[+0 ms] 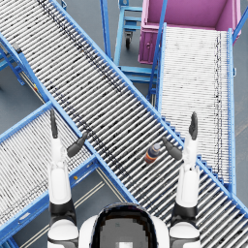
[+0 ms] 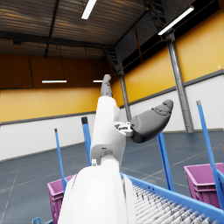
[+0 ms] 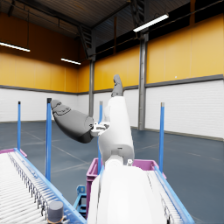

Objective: Pick up the oil and place it on the left assembly line, put the cola on the right, and keep Sprite still

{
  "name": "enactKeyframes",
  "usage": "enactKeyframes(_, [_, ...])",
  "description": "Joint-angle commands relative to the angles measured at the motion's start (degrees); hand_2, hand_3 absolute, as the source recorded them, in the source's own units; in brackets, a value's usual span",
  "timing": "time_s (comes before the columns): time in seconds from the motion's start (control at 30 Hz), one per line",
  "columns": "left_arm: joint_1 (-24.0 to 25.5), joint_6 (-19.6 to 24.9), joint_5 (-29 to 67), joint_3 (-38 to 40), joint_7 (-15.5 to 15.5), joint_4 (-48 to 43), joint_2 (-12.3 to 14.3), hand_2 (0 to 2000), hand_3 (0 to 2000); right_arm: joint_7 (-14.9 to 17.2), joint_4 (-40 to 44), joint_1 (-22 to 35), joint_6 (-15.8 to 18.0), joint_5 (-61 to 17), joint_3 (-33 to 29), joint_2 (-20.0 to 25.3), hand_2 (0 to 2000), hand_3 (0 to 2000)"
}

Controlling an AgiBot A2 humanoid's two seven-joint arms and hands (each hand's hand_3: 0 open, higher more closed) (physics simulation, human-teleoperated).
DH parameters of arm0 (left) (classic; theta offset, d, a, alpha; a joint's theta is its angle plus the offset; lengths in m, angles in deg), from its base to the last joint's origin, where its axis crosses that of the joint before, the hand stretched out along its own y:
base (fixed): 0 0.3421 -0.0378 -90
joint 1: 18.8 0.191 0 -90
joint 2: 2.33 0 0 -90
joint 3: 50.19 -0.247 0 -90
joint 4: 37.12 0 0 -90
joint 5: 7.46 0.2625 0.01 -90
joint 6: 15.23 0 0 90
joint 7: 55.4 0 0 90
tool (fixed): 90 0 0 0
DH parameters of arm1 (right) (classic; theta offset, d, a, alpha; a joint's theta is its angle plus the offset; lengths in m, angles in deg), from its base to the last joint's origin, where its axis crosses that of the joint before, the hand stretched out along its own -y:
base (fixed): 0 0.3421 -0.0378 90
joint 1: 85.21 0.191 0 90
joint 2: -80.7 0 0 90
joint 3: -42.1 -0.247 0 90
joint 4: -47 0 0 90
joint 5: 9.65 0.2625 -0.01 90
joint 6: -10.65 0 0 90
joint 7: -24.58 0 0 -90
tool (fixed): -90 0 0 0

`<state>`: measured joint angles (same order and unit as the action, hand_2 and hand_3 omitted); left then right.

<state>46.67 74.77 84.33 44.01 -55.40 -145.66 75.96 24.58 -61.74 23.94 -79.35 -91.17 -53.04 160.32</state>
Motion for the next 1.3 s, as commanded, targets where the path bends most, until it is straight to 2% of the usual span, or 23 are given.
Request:
enactKeyframes(0.03, [-0.7,0.0,0.0,0.2,0.0,-0.1,0.0,0,0,0.0,-2.1,-2.2,0.0,0.0,0.1,0.3,0,0])
enactKeyframes(0.3, [-0.2,0.0,0.0,-0.5,0.0,-0.2,0.3,0,0,0.0,-4.1,-9.1,0.0,0.0,4.8,0.6,0,0])
enactKeyframes(0.6, [0.4,0.0,0.0,-3.3,0.0,-0.6,0.7,0,0,0.0,4.1,-12.7,0.0,0.0,11.7,0.4,0,0])
enactKeyframes(0.83, [0.0,0.0,0.0,-3.9,0.0,0.2,1.1,0,0,0.0,17.6,-8.3,0.0,0.0,15.7,2.4,0,0])
enactKeyframes(1.07, [-0.7,0.0,0.0,-3.4,0.0,2.6,1.5,0,0,0.0,37.3,-0.4,0.0,0.0,20.4,5.8,0,0])
enactKeyframes(1.3, [0.2,0.0,0.0,-2.6,0.0,3.6,1.7,0,0,0.0,52.7,5.4,0.0,0.0,20.4,8.1,0,0])
